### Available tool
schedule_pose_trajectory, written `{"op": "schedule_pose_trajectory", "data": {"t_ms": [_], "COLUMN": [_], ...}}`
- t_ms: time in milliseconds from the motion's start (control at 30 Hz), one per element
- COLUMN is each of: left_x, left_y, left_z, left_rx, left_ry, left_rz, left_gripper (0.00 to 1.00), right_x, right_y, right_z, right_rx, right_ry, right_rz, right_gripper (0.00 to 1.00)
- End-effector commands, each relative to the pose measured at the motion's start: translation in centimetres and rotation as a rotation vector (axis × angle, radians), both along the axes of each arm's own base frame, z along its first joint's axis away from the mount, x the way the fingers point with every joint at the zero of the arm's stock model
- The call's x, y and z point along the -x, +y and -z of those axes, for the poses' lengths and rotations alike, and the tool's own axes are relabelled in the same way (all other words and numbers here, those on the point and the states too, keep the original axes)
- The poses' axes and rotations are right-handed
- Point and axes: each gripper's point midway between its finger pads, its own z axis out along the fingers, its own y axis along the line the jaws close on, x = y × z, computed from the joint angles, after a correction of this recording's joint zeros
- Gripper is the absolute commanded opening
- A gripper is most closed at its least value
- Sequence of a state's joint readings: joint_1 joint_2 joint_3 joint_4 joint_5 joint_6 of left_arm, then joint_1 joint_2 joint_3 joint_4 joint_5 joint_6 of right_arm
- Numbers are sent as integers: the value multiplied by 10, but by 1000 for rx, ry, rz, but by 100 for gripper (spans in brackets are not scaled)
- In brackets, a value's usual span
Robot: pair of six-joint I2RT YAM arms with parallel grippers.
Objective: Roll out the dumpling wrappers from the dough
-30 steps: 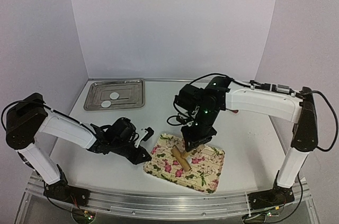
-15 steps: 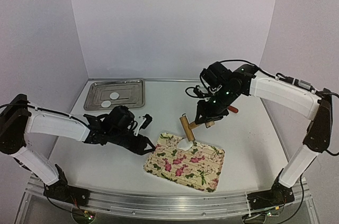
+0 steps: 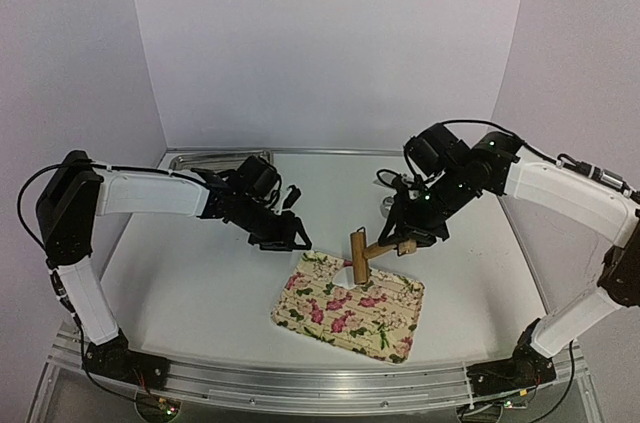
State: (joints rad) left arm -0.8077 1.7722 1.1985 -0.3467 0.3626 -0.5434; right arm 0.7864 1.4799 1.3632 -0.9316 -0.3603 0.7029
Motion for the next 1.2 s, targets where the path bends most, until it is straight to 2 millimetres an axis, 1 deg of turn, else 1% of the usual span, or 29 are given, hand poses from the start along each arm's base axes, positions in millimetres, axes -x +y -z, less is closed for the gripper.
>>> {"op": "schedule_pose_trajectory", "data": {"t_ms": [0,67,133,200,300,367,500,667,800,867,1033,1167], "left_x": [-8,-9,-8,-6,-4,-5,-11,-9,-9,-9,-8,-8], "left_y": [-7,-7,-6,-2,5,9,11,8,7,3,-5,-4], "left_z": [-9,-2,5,13,29,37,38,51,59,60,69,79], "left_rx": [0,-30,-50,-73,-121,-149,-156,-155,-161,-148,-137,-164], "left_ry": [37,46,55,60,75,79,59,84,89,88,105,115], "left_rz": [8,18,27,28,27,16,-13,-9,6,27,64,74], "left_gripper": [66,65,64,63,62,61,59,55,52,52,51,45], "right_x": [-2,-2,-3,-2,0,-2,-8,-17,-25,-28,-27,-26], "right_y": [14,13,12,12,9,8,9,15,13,8,-1,1], "right_z": [-2,8,13,18,31,34,34,42,46,50,62,73], "right_rx": [-37,-3,16,35,93,112,133,162,203,241,310,330], "right_ry": [68,100,109,120,147,144,125,119,108,115,149,176], "right_rz": [53,65,61,40,15,3,-18,-42,-43,-37,-38,-65], "right_gripper": [0,0,0,0,0,0,0,0,0,0,0,0]}}
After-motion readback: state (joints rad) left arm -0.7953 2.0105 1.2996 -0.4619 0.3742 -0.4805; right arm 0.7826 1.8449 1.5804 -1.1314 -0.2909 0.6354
